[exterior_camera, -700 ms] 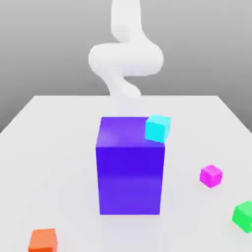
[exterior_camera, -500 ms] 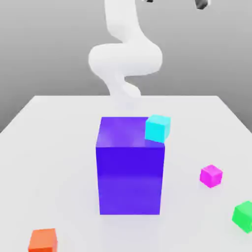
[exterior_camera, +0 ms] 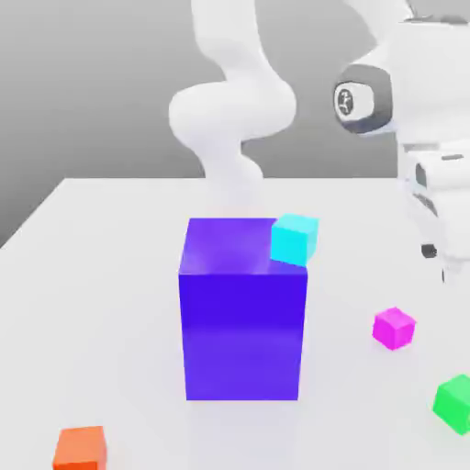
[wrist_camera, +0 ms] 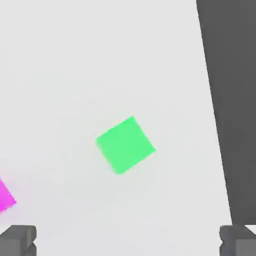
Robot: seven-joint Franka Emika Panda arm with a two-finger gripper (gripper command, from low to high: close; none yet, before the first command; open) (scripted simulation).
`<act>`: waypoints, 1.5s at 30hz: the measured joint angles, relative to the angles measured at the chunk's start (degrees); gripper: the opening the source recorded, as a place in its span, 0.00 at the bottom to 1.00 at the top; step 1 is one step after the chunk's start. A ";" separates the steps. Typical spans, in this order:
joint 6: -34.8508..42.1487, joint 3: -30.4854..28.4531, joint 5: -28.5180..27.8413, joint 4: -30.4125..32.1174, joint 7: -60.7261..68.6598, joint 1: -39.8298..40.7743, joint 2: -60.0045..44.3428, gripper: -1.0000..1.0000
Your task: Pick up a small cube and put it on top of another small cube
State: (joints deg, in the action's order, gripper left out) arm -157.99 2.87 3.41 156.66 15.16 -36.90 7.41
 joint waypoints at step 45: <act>7.44 -1.16 -4.41 -22.54 41.87 0.66 -23.95 0.00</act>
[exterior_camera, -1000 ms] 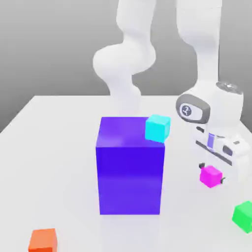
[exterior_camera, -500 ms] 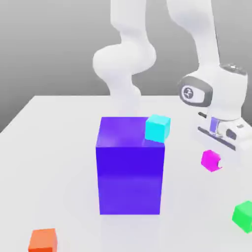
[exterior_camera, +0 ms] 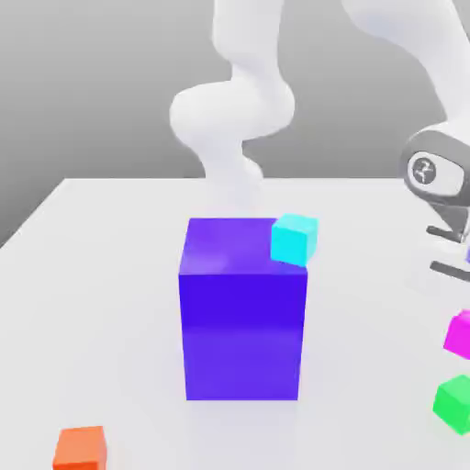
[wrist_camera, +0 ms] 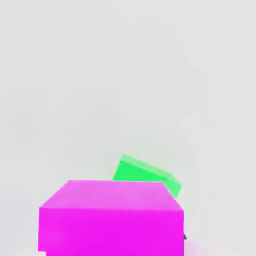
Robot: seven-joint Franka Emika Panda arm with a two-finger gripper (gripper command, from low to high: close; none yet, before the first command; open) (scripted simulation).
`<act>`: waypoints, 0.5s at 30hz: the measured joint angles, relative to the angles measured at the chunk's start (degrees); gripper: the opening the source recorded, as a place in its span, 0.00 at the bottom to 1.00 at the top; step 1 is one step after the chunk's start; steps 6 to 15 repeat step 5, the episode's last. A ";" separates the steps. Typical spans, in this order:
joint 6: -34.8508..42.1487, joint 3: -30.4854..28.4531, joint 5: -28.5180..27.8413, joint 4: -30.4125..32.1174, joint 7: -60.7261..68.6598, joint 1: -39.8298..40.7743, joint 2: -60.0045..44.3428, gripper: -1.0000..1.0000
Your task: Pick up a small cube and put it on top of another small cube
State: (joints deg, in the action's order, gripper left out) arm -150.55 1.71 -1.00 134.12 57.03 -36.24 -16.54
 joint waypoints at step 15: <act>-3.21 -0.18 -0.21 -0.35 0.02 -0.04 -3.58 1.00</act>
